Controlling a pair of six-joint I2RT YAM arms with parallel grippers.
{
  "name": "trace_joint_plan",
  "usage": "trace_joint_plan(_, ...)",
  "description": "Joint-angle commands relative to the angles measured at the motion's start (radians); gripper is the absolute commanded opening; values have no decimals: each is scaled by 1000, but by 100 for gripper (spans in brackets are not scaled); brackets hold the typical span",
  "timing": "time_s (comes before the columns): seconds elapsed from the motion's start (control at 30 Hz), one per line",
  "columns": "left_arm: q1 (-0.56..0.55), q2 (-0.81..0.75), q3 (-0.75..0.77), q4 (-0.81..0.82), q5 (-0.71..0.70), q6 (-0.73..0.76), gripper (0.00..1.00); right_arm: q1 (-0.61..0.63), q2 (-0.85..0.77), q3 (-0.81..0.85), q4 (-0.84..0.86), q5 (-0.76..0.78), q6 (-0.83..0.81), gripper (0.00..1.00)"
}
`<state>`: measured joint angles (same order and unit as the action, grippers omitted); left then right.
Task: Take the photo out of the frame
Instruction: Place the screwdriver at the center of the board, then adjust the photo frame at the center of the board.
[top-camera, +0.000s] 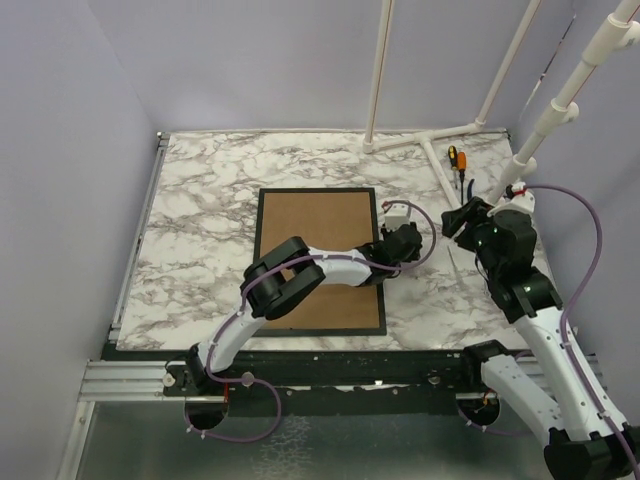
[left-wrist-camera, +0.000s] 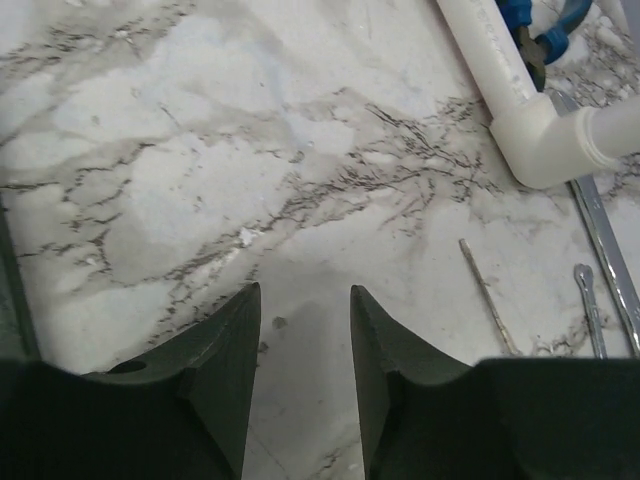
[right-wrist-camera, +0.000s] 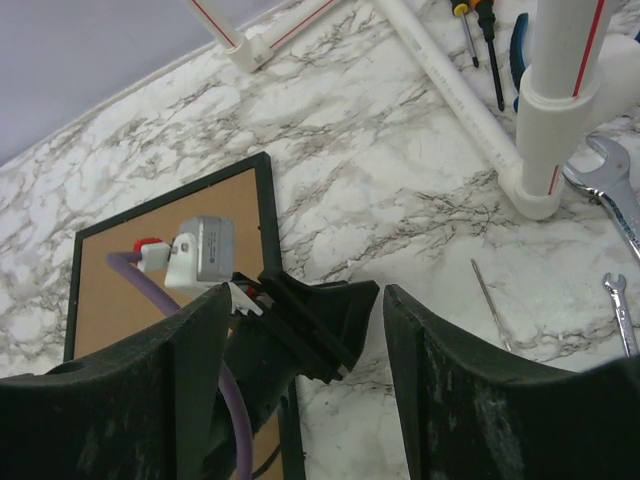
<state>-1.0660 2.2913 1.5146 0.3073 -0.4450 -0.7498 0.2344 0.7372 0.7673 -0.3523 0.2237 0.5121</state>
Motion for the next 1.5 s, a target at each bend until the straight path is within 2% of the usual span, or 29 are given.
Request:
trace_joint_plan(0.0, 39, -102, -20, -83, 19, 62, 42, -3, 8, -19, -38, -60, 26, 64)
trace_joint_plan(0.07, 67, -187, -79, -124, 21, 68, 43, -3, 24, -9, -83, -74, 31, 65)
trace_joint_plan(0.17, 119, -331, -199, -169, 40, 66, 42, -3, 12, -67, -51, -141, 27, 64)
trace_joint_plan(0.27, 183, -469, -293, -271, 107, 75, 42, -3, 25, -131, 38, -335, -5, 64)
trace_joint_plan(0.37, 265, -580, -354, -418, 167, 114, 42, -1, 101, -136, 58, -447, -3, 60)
trace_joint_plan(0.4, 295, -630, -379, -456, 181, 129, 42, 0, 142, -131, 55, -461, -6, 60)
trace_joint_plan(0.57, 425, -880, -567, -520, 199, 159, 56, 30, 277, -135, 107, -498, -36, 60)
trace_joint_plan(0.67, 517, -982, -639, -557, 227, 159, 57, 70, 371, -134, 158, -496, -42, 56)
trace_joint_plan(0.83, 664, -1070, -728, -582, 314, 144, 57, 156, 515, -100, 214, -482, -56, 54)
trace_joint_plan(1.0, 759, -1136, -780, -616, 335, 135, 57, 230, 603, -81, 206, -411, -57, 55)
trace_joint_plan(1.17, 805, -1142, -800, -664, 300, 95, 58, 275, 659, -81, 213, -341, -34, 53)
trace_joint_plan(1.3, 822, -1158, -829, -677, 259, 64, 58, 291, 699, -72, 212, -302, -41, 45)
trace_joint_plan(1.47, 828, -1196, -875, -673, 258, 33, 60, 306, 740, -48, 218, -290, -56, 44)
